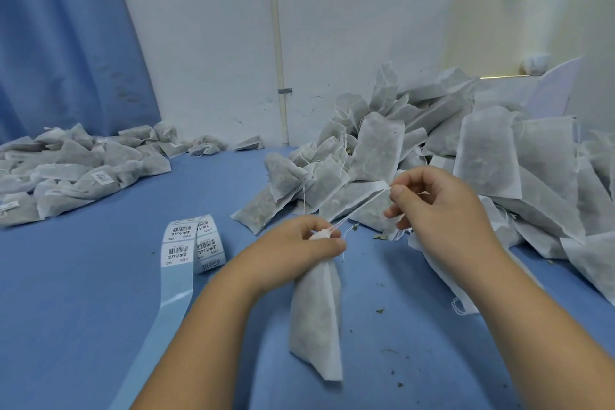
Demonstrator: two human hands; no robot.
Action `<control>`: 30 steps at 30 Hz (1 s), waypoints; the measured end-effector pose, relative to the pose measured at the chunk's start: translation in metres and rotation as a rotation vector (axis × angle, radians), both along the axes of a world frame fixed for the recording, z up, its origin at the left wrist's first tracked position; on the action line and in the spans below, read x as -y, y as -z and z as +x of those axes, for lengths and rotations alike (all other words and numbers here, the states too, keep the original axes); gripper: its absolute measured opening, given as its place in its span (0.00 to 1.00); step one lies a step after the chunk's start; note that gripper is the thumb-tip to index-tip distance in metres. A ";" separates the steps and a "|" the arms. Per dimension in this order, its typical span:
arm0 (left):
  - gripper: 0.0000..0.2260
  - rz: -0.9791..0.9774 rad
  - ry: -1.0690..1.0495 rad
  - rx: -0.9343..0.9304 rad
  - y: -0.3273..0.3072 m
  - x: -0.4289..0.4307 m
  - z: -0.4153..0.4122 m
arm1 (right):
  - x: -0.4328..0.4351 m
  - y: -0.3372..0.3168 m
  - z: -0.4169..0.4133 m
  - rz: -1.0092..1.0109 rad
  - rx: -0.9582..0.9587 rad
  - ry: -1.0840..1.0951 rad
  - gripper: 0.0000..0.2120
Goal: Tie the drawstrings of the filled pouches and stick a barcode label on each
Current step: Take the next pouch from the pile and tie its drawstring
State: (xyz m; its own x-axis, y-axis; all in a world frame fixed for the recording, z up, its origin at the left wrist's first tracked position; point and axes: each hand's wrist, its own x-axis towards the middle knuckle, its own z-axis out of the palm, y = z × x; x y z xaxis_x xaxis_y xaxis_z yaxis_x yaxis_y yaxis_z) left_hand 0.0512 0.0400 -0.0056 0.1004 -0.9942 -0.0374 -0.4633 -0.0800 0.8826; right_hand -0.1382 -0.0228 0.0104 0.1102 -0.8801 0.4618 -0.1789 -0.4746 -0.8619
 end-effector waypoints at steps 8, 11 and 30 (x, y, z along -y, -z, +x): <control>0.05 0.260 0.313 -0.350 -0.003 -0.011 0.001 | 0.005 -0.001 -0.006 0.069 0.043 0.035 0.09; 0.08 0.263 0.288 -0.412 -0.006 -0.013 0.001 | 0.004 -0.003 -0.007 0.052 0.064 0.056 0.08; 0.08 0.001 -0.355 -0.299 -0.021 -0.002 0.003 | -0.042 0.009 0.029 -0.480 -0.375 -0.228 0.06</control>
State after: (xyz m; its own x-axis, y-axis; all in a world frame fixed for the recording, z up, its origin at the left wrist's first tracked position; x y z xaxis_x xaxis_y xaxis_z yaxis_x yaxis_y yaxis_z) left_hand 0.0541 0.0421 0.0149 0.4191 -0.9003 -0.1179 -0.1321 -0.1889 0.9731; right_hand -0.1093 0.0191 0.0014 0.5002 -0.5206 0.6919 -0.2757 -0.8532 -0.4427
